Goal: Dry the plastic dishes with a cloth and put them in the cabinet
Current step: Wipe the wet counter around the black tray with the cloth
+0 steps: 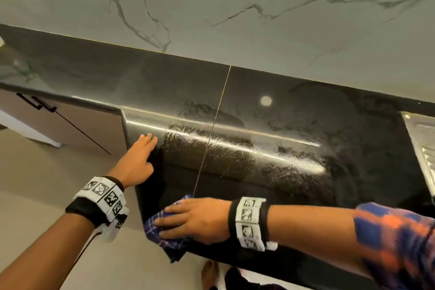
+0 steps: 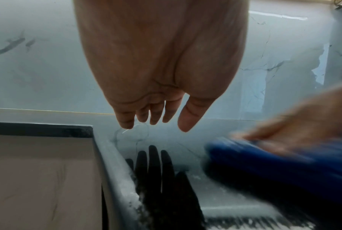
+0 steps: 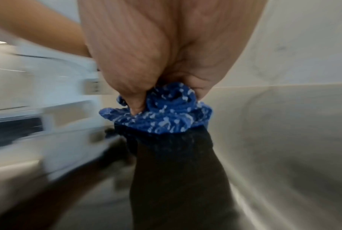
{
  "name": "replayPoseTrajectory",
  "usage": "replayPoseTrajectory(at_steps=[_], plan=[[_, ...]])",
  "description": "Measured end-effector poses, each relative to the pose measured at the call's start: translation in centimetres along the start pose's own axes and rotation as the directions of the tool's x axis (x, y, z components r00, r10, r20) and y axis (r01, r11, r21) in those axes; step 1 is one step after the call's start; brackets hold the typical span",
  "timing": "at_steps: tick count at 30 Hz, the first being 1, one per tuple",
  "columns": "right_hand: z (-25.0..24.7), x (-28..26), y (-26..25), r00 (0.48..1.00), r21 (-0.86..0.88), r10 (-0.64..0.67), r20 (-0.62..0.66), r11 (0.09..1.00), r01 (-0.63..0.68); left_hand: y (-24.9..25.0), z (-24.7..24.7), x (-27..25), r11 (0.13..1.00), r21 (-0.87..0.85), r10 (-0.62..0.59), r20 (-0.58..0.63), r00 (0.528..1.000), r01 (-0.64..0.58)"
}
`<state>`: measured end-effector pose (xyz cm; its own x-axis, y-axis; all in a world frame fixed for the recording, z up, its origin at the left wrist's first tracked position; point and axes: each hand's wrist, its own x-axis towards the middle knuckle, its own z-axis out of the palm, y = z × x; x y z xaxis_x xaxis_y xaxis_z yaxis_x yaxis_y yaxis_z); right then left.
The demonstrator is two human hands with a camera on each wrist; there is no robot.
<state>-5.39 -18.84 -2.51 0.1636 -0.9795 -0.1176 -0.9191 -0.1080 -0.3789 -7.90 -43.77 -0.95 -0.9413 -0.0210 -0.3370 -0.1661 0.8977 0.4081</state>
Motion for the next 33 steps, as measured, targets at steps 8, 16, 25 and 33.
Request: replayPoseTrajectory(at_steps=[8, 16, 25, 33], plan=[[-10.4, -4.0, 22.7, 0.684, 0.052, 0.712, -0.159, 0.698, -0.714, 1.9, 2.4, -0.7, 0.999, -0.052, 0.008, -0.103, 0.995, -0.014], [-8.1, 1.6, 19.4, 0.968, -0.067, 0.248, -0.036, 0.966, -0.250, 6.3, 3.4, -0.2, 0.984, 0.124, 0.134, -0.035, 0.990, -0.129], [-13.6, -6.4, 35.9, 0.606, -0.007, 0.787, -0.119, 0.609, -0.793, 10.0, 2.1, 3.8, 0.957, 0.255, 0.102, 0.140, 0.985, -0.136], [-15.3, -3.9, 35.6, 0.598, -0.031, 0.795, -0.103, 0.599, -0.800, 11.7, 1.4, 7.4, 0.958, 0.275, 0.041, 0.165, 0.985, -0.086]])
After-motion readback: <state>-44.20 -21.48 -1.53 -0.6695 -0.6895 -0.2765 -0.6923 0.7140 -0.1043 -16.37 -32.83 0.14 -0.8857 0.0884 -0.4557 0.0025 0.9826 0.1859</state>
